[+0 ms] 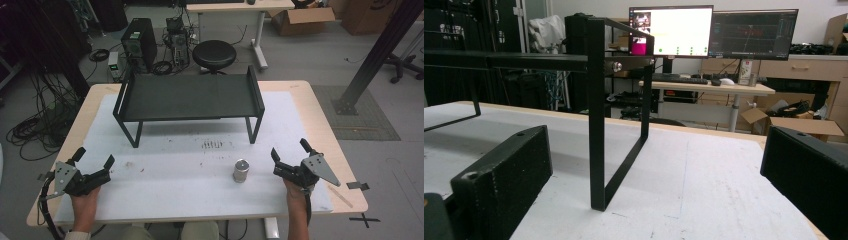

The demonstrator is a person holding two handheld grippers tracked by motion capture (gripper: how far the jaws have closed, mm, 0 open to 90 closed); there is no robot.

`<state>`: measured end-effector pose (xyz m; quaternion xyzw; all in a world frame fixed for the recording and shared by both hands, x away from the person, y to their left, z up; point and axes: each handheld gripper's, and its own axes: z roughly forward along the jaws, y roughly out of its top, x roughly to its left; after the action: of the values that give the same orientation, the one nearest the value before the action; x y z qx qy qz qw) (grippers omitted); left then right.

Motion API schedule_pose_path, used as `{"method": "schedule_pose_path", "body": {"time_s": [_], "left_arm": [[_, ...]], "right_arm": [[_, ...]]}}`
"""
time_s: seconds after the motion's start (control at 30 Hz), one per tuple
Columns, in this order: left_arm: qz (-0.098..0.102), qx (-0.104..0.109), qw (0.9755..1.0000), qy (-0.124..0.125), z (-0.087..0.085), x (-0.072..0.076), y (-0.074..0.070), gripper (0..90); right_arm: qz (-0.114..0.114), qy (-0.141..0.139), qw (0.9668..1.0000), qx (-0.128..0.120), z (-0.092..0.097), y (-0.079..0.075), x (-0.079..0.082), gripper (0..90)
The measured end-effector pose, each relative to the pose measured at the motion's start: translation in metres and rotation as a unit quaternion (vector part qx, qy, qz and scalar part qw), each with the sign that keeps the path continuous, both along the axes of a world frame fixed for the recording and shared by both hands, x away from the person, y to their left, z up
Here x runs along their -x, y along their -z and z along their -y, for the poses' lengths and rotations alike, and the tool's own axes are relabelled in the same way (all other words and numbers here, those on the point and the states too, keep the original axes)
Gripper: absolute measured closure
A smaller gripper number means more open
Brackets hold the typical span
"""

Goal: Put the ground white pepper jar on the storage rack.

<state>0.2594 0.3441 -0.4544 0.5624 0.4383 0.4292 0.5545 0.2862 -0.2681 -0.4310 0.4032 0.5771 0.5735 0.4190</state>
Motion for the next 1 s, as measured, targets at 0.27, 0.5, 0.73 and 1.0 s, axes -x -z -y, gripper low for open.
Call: {"method": "schedule_pose_path", "body": {"time_s": [0.27,0.5,0.73,1.0], "left_arm": [[0.0,0.0,1.0,0.0,0.0,0.0,0.0,0.2],[0.0,0.0,1.0,0.0,0.0,0.0,0.0,0.2],[0.0,0.0,1.0,0.0,0.0,0.0,0.0,0.2],[0.0,0.0,1.0,0.0,0.0,0.0,0.0,0.2]], "right_arm": [[-0.011,-0.008,0.9999,-0.004,-0.002,-0.008,0.004,0.0],[-0.018,-0.017,0.9997,-0.006,-0.006,-0.017,0.01,0.0],[-0.03,-0.026,0.9992,-0.004,-0.011,-0.02,0.017,0.0],[-0.032,-0.041,0.9986,0.003,-0.022,-0.027,0.025,0.0]]}}
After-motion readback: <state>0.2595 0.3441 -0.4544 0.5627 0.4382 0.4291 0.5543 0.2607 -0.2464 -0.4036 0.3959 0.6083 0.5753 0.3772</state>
